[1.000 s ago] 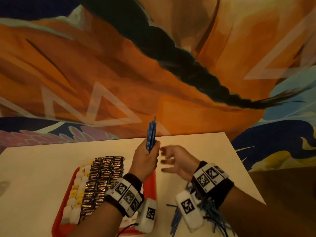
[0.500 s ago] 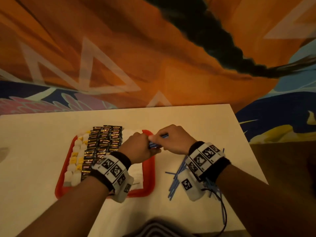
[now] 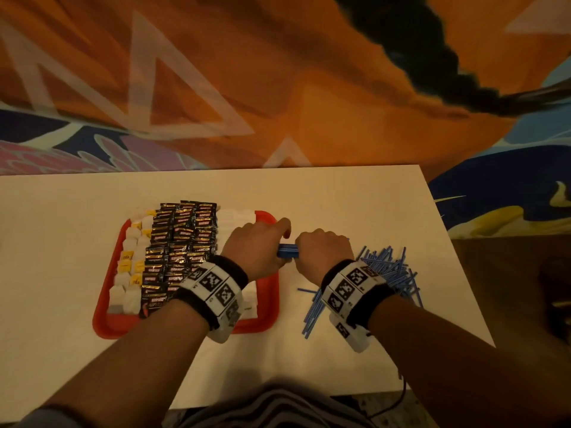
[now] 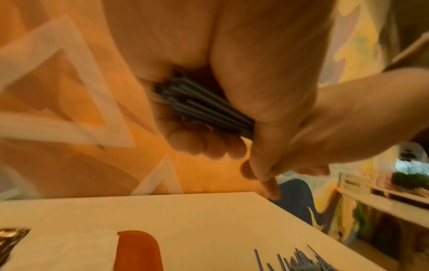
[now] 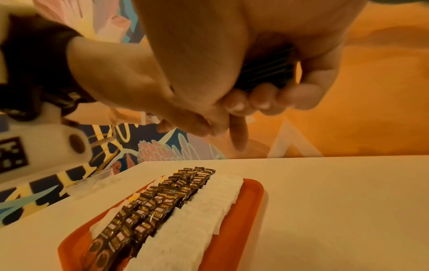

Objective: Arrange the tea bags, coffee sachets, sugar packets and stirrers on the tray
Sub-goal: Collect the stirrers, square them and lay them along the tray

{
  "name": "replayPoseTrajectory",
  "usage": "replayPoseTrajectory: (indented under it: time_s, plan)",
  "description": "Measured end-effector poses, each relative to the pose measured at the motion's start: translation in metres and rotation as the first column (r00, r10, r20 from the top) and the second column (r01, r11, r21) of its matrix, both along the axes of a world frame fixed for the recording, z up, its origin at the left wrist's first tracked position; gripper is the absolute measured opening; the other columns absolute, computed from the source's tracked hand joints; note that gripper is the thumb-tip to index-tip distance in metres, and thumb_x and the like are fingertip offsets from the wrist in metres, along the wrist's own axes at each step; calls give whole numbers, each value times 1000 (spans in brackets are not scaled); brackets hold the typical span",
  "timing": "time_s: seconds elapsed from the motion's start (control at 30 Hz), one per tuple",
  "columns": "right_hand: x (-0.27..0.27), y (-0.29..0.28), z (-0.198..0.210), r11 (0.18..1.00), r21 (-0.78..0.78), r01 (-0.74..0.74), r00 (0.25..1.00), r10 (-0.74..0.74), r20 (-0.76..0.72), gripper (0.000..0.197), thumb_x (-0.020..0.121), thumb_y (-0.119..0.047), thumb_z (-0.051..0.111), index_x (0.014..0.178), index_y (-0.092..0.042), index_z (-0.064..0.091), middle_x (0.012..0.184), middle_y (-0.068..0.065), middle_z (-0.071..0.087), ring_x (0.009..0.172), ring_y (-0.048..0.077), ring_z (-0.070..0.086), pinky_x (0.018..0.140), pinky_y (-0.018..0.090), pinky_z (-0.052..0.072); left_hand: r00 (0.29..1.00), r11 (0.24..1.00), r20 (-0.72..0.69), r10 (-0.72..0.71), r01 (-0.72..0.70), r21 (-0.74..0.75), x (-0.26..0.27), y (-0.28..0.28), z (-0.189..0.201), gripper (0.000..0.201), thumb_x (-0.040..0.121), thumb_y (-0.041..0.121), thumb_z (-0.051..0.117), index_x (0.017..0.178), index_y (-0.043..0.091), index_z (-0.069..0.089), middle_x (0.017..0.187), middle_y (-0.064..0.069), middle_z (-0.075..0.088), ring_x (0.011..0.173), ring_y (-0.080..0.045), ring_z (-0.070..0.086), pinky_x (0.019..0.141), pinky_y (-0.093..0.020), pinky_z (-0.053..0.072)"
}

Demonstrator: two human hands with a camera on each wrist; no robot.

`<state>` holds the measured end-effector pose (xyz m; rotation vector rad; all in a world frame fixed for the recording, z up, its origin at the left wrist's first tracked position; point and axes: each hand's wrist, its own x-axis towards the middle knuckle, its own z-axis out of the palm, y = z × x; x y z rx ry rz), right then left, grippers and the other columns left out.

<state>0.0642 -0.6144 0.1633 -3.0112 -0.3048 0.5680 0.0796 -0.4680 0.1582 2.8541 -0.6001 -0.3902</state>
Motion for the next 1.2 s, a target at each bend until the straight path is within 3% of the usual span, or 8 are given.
replayPoseTrajectory:
  time_s: [0.1, 0.23, 0.5, 0.67, 0.8, 0.97, 1.13, 1.2]
  plan:
    - [2, -8, -3, 998, 11, 62, 998, -61, -20, 24, 96, -33, 49, 110, -18, 62, 101, 6, 61, 88, 27, 59, 68, 32, 35, 965, 886, -222, 142, -224, -405, 1, 26, -11, 40, 76, 42, 83, 107, 30, 61, 84, 11, 69, 75, -10, 64, 70, -27, 50]
    - [3, 1, 2, 997, 22, 69, 998, -69, 10, 22, 95, -34, 50, 103, -17, 61, 98, 6, 61, 82, 26, 57, 66, 32, 36, 797, 340, -581, 165, -598, -726, -11, 26, -11, 13, 90, 13, 71, 103, 12, 70, 94, -12, 72, 83, -25, 73, 68, -34, 61]
    - [8, 5, 11, 951, 296, 90, 996, -81, -43, 40, 78, -56, 71, 106, -29, 62, 91, -4, 64, 79, 17, 62, 66, 29, 47, 778, 185, -604, 172, -628, -756, -4, 25, -14, 4, 87, 6, 73, 88, 3, 75, 80, -10, 74, 70, -21, 71, 67, -26, 61]
    - [20, -12, 8, 430, 826, 365, 902, -385, -198, 42, 77, -57, 70, 104, -25, 66, 101, -10, 70, 91, 5, 67, 87, 32, 55, 754, 87, -618, 222, -647, -758, -1, 35, -16, 7, 87, 5, 72, 82, 6, 76, 79, -4, 74, 78, -23, 72, 71, -28, 62]
    - [27, 5, -1, 23, 856, 517, 795, -383, -470, 52, 91, -61, 50, 106, -14, 68, 106, 0, 72, 98, 11, 69, 95, 33, 50, 768, 68, -608, 200, -630, -774, -4, 20, -14, 10, 88, 5, 70, 88, -5, 73, 87, -17, 70, 77, -22, 71, 66, -25, 60]
    - [27, 17, -11, 139, 885, 444, 834, -425, -352, 32, 88, -50, 61, 90, -20, 72, 91, -2, 75, 92, 14, 71, 95, 45, 52, 749, 85, -609, 259, -646, -759, -1, 8, -10, 30, 98, 26, 61, 81, 3, 69, 72, -9, 65, 55, -19, 63, 47, -26, 51]
    - [19, 14, -10, 275, 882, 383, 893, -353, -278, 27, 80, -50, 72, 94, -27, 70, 97, -9, 74, 93, 5, 69, 92, 36, 55, 726, 118, -543, 422, -637, -761, 2, 6, -17, 43, 98, 28, 62, 61, 9, 53, 46, -6, 47, 39, -20, 42, 39, -22, 29]
    - [17, 6, -6, 428, 831, 355, 934, -205, -293, 36, 73, -47, 78, 100, -26, 69, 100, -7, 73, 91, 7, 69, 87, 36, 56, 724, 107, -531, 440, -629, -770, 5, 9, -20, 42, 96, 25, 66, 62, 3, 53, 46, -8, 46, 38, -20, 39, 39, -21, 29]
